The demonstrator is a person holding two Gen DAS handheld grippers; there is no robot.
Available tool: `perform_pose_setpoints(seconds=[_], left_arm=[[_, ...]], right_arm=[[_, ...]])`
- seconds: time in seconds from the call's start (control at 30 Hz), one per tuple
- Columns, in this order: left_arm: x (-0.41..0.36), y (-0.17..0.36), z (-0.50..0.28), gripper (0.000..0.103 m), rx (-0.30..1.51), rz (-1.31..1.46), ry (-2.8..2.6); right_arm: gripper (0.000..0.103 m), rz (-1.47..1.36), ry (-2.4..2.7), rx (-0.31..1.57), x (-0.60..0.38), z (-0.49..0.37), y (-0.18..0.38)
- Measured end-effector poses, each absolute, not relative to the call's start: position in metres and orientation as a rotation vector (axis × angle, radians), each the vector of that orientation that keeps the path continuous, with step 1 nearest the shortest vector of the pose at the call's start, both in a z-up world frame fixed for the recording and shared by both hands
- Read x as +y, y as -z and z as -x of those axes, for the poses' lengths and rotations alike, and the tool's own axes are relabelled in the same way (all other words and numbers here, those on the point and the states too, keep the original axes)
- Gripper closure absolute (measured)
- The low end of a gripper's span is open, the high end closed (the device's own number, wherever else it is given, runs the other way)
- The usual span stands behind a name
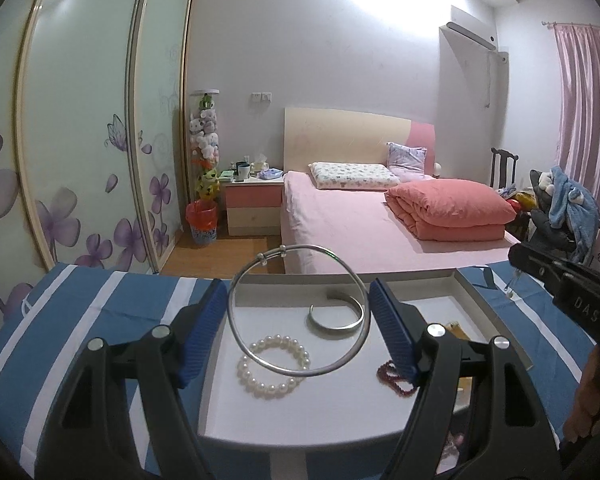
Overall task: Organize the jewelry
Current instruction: 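Carry the silver bangle and pearl earring into the gray tray and open both tools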
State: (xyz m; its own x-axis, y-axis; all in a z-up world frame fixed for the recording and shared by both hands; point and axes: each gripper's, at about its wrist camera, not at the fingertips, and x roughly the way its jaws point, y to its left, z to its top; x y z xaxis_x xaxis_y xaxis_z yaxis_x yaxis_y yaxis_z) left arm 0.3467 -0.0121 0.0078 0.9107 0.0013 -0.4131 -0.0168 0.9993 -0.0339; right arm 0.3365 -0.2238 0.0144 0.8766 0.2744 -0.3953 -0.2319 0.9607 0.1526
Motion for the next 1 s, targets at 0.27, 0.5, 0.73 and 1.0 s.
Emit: perform_pose_setpoints(seconds=[0.27, 0.5, 0.73, 1.0], left_arm=[[-0.008, 0.007, -0.355, 0.032, 0.455, 0.040, -0.010], [-0.008, 0.019, -0.367, 0.032, 0.495, 0.047, -0.005], [-0.012, 0.034, -0.389, 0.031, 0.552, 0.059, -0.002], [-0.011, 0.050, -0.410, 0.022, 0.632, 0.090, -0.012]], right_arm=[[0.081, -0.105, -0.254, 0.443, -0.224, -0.339, -0.007], [0.075, -0.108, -0.244, 0.450, -0.226, -0.340, -0.003], [0.075, -0.118, -0.235, 0.457, -0.229, -0.342, 0.000], [0.075, -0.126, -0.237, 0.466, -0.231, -0.344, 0.006]])
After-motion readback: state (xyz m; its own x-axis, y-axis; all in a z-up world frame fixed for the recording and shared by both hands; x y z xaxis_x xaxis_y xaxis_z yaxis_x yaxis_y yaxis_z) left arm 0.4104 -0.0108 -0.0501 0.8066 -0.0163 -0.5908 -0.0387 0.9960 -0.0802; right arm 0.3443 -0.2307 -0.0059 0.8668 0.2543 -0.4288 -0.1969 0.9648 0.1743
